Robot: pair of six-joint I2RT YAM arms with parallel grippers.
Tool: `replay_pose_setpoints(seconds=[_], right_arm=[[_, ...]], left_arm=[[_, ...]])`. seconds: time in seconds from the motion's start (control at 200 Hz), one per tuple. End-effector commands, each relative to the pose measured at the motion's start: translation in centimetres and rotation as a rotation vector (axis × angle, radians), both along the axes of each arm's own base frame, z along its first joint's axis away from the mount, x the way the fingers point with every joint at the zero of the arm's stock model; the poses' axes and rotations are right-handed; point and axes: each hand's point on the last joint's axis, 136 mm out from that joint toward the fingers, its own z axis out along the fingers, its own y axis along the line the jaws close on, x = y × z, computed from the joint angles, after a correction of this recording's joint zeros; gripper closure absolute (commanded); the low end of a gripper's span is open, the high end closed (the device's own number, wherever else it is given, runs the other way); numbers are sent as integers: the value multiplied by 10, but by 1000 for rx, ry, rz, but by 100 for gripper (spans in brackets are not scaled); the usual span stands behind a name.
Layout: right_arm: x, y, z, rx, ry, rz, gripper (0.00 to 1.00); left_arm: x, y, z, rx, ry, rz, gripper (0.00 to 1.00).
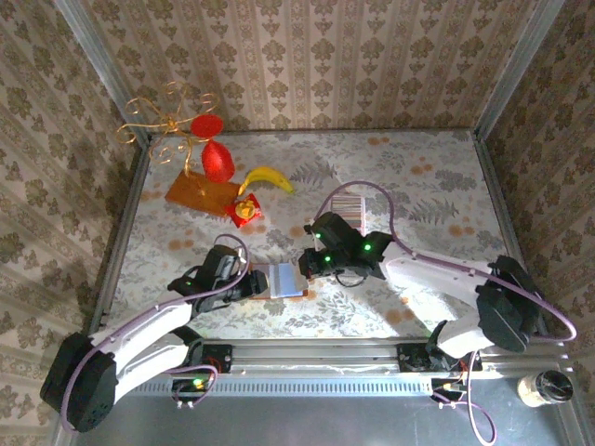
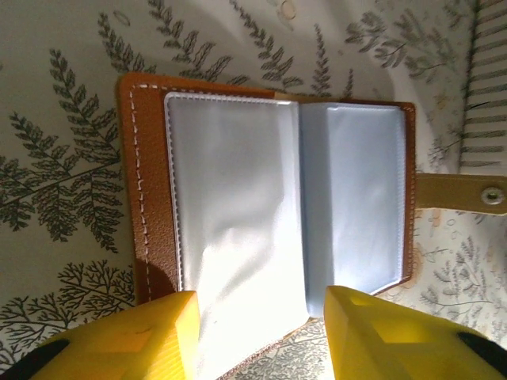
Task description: Put the credit cards into the card holder
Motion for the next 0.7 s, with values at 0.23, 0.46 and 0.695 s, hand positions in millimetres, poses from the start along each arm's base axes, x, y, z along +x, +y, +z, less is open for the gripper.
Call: replay_pose_setpoints(seconds=[0.23,0.46,0.695], right_arm=[[24,24,-27,82,57,-196,100],[31,40,-42,108,78,-211,100],[33,44,-57,90,92,-215,100]], left_arm=[[-3,25,-8,115,11,42,63],[-2,27,-14,152,22,30,66],[-2,27,-22,170,37,22,71]])
